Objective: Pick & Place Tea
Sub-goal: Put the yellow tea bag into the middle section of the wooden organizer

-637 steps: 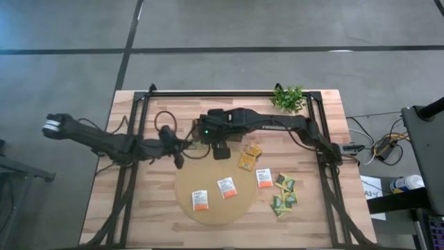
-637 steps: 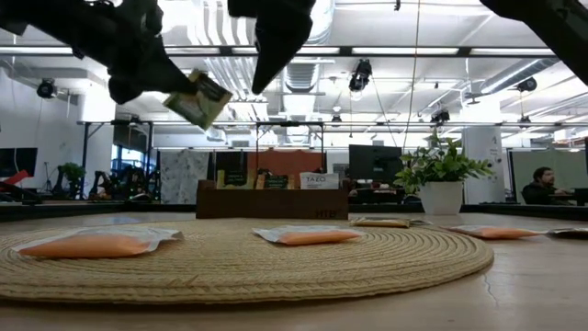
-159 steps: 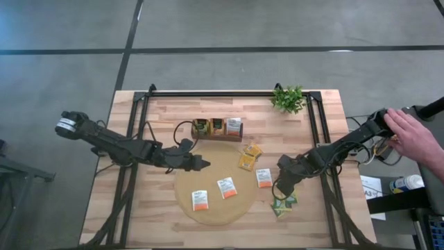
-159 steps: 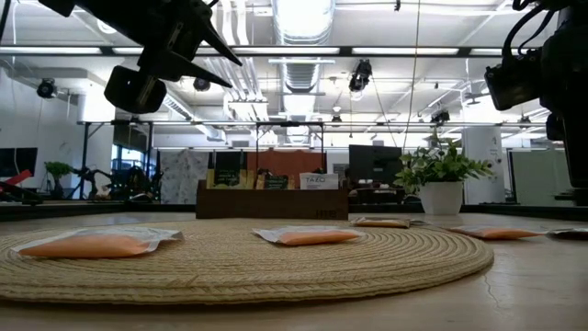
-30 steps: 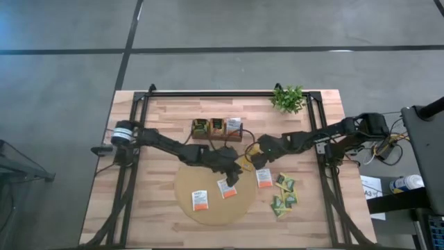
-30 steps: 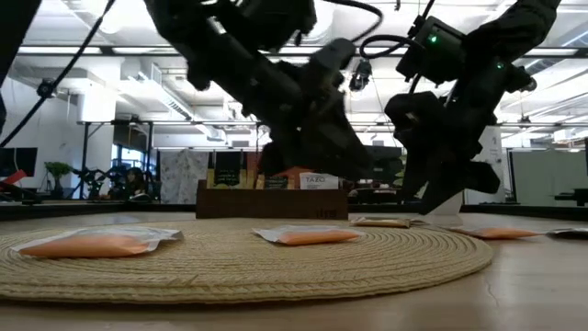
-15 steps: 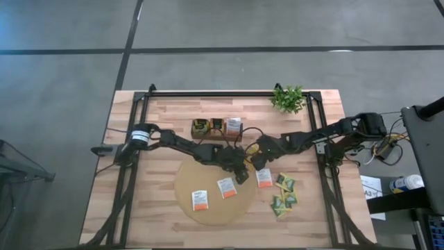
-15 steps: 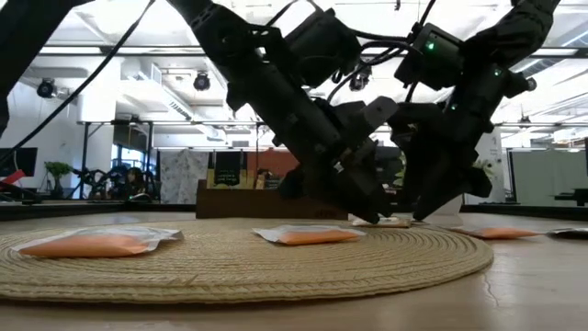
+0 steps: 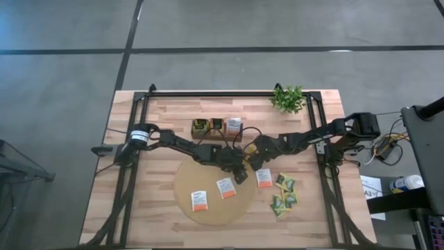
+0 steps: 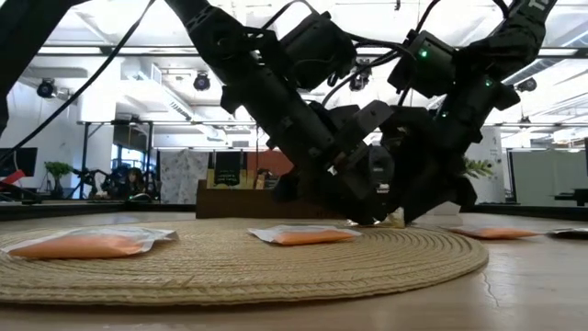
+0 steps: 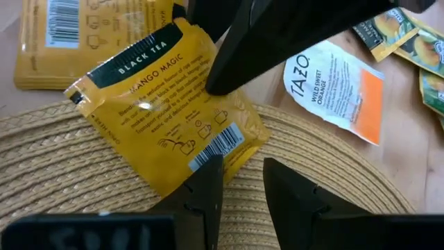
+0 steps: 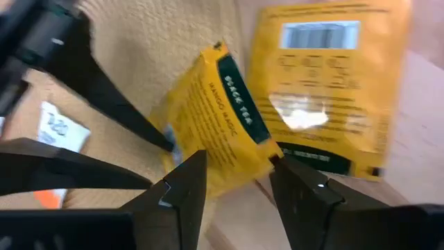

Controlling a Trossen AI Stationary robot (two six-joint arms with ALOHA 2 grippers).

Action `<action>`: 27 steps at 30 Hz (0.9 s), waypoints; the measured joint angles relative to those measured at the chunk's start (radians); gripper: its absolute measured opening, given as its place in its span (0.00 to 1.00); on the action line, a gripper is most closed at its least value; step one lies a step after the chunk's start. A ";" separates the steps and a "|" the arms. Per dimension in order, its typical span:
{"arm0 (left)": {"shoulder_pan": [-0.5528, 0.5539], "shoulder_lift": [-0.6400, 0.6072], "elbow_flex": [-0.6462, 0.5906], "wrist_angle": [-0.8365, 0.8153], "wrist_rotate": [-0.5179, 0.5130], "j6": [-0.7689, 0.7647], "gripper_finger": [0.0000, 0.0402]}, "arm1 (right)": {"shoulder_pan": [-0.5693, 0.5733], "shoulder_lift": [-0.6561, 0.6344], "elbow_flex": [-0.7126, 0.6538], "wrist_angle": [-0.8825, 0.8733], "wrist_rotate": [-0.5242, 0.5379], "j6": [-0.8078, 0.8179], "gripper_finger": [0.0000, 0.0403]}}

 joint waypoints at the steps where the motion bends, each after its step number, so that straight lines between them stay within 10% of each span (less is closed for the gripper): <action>1: 0.000 0.000 0.000 0.000 -0.001 0.005 0.27 | -0.001 -0.001 0.000 0.011 -0.003 -0.007 0.38; 27: -0.069 -0.185 -0.011 -0.059 -0.096 0.023 0.27 | -0.002 -0.212 0.004 -0.085 0.008 -0.275 0.02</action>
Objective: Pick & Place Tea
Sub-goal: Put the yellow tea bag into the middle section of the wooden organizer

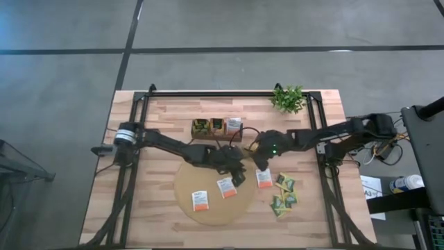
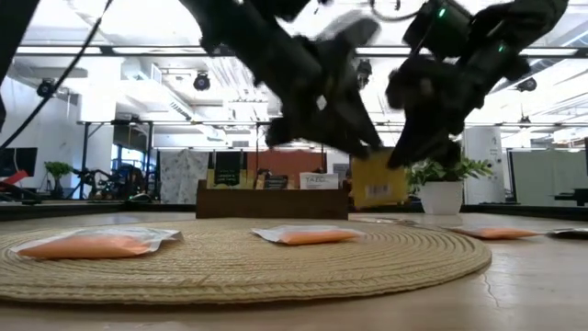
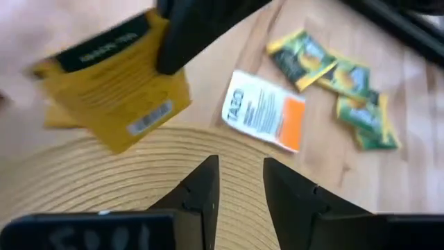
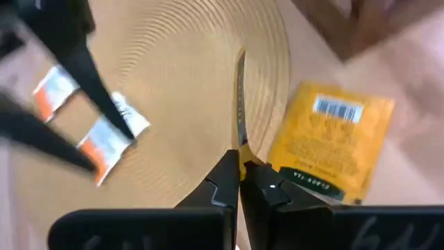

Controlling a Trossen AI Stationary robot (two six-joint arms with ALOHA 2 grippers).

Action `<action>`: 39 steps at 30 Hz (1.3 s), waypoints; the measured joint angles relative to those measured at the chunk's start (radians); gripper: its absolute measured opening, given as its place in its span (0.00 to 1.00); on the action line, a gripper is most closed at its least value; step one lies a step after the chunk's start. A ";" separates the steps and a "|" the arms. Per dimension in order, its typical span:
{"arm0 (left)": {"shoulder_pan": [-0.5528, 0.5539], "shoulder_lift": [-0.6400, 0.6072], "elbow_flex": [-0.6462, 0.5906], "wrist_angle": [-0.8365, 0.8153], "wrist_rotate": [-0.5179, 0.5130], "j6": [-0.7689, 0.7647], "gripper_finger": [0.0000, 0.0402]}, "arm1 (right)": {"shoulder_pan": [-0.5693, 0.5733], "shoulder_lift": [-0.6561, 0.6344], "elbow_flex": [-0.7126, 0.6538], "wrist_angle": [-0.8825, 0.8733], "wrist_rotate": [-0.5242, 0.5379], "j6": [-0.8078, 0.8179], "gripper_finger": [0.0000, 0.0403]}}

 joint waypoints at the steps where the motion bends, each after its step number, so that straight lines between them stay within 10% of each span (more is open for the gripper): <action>1: -0.010 -0.025 -0.002 -0.019 -0.030 -0.001 0.27 | 0.001 -0.030 0.000 -0.015 0.000 -0.038 0.02; 11: -0.044 -0.286 -0.036 -0.110 -0.203 -0.101 0.27 | 0.135 -0.365 0.068 -0.284 0.327 -0.517 0.02; 22: 0.043 -0.454 -0.342 0.312 0.017 -0.411 0.27 | 0.331 -0.246 0.283 -0.448 0.930 -1.041 0.02; 29: 0.083 -0.460 -0.577 0.805 -0.037 -0.603 0.27 | 0.393 -0.118 0.357 -0.444 0.973 -1.276 0.02; 39: 0.099 -0.443 -0.631 0.837 -0.030 -0.803 0.27 | 0.459 0.023 0.416 -0.361 0.973 -1.501 0.02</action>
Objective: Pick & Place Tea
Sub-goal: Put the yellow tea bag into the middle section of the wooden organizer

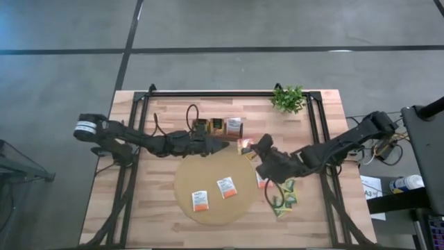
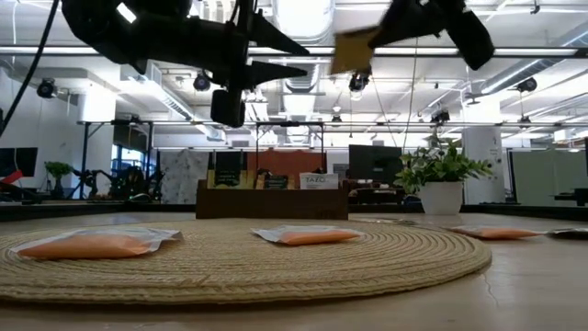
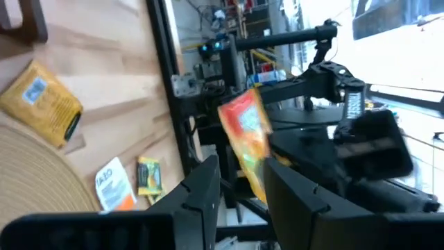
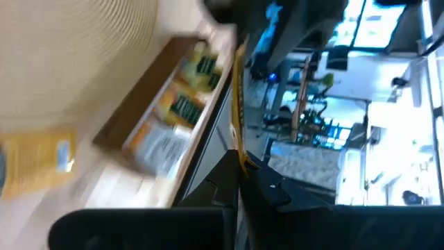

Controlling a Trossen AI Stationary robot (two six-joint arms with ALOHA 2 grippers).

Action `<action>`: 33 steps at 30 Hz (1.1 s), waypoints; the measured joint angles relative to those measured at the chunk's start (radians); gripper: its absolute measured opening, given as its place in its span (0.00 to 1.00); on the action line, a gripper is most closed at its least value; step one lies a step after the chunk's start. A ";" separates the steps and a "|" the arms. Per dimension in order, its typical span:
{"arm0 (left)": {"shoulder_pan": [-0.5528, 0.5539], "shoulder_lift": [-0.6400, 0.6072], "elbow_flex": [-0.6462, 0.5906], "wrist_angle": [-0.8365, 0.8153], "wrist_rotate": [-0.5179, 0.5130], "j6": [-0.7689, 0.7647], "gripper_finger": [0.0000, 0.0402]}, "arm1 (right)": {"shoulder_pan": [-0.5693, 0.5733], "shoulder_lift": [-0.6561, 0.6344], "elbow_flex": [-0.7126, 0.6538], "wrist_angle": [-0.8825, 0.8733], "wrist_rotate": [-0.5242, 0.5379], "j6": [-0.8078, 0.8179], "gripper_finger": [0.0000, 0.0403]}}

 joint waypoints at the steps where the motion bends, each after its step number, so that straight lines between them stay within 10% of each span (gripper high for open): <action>1: 0.000 0.001 0.001 0.002 0.003 -0.002 0.27 | 0.001 0.013 0.011 0.023 -0.001 -0.014 0.02; 33: 0.000 0.007 0.057 0.018 0.147 0.069 0.26 | 0.000 0.188 0.153 0.028 0.100 0.115 0.02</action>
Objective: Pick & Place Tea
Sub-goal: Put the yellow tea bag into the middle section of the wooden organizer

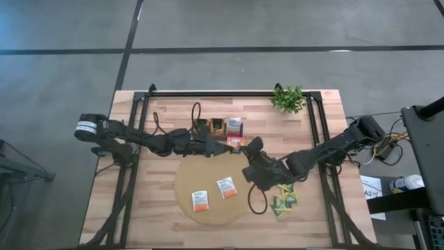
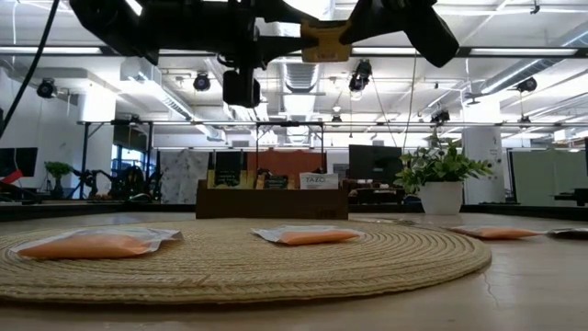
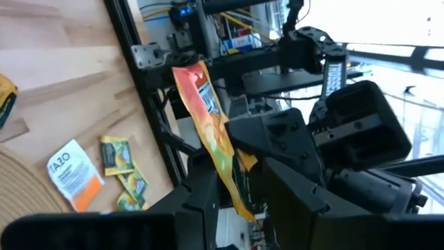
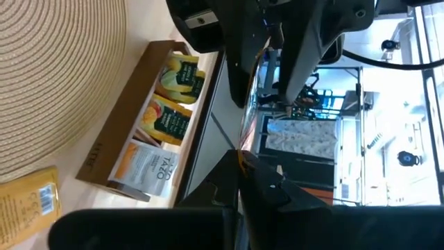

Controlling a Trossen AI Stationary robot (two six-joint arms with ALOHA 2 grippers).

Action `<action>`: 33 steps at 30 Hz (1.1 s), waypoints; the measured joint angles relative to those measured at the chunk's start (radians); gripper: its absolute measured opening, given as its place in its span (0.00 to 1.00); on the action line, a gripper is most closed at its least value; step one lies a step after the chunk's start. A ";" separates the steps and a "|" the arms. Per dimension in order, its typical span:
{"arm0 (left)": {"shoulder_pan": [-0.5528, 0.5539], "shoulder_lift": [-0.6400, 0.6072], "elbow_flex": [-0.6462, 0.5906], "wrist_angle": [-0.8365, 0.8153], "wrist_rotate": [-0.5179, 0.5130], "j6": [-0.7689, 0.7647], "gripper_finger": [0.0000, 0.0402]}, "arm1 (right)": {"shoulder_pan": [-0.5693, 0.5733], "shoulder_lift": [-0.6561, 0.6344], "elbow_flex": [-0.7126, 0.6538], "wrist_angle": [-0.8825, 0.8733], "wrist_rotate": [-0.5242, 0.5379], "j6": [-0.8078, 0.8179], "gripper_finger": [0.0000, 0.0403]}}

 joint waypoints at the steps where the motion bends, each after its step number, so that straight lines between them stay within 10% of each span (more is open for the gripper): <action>1: 0.000 0.000 0.003 -0.011 0.001 0.000 0.25 | 0.000 0.001 0.000 0.000 0.000 0.000 0.02; 18: 0.012 0.000 0.024 -0.119 -0.025 0.085 0.00 | 0.002 -0.020 0.000 -0.012 -0.112 0.179 0.15; 27: -0.005 -0.044 0.085 -0.604 -0.035 0.273 0.00 | -0.007 -0.156 0.000 -0.142 -0.190 0.431 0.37; 33: -0.127 -0.025 0.345 -1.144 -0.147 0.674 0.00 | -0.201 -0.287 0.000 -0.212 -0.789 0.894 0.36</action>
